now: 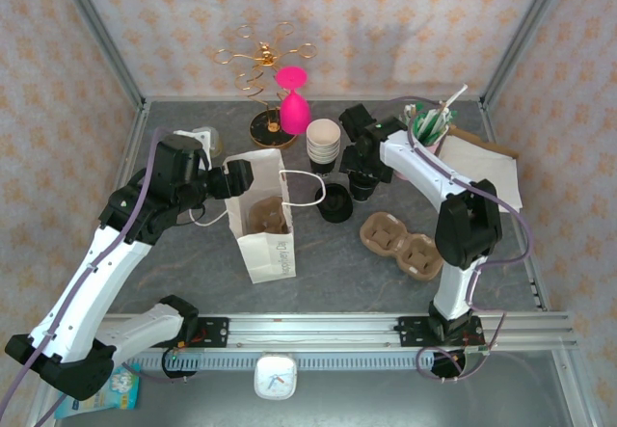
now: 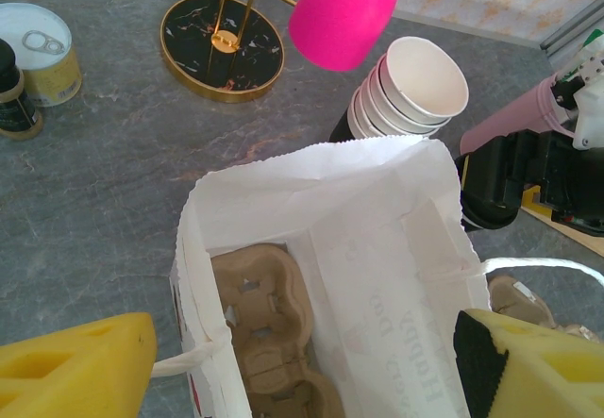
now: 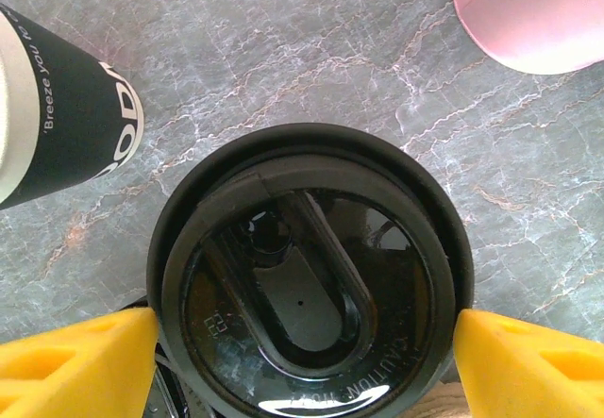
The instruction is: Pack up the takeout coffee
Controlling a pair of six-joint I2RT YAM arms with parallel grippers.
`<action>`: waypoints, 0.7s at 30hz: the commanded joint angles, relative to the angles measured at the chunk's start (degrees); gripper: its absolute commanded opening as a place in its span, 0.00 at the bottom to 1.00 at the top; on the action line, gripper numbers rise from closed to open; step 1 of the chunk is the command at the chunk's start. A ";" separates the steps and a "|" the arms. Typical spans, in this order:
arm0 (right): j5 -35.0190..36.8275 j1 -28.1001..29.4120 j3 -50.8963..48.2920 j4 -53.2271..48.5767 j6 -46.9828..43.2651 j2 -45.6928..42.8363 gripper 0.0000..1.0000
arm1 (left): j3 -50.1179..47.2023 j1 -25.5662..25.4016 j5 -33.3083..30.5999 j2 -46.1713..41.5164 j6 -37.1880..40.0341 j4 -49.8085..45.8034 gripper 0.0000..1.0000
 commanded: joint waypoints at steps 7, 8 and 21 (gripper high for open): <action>0.27 1.04 2.61 -2.30 -4.06 2.58 0.80 | -0.24 0.46 -1.13 -0.63 0.03 -1.18 0.84; 1.26 1.29 3.39 -3.14 -4.86 2.73 0.81 | -0.39 0.62 -1.19 -0.79 -0.04 -1.12 0.84; 3.48 0.27 7.49 -6.04 -15.31 4.53 0.92 | -0.76 0.91 -0.82 -1.24 -0.54 -1.12 0.84</action>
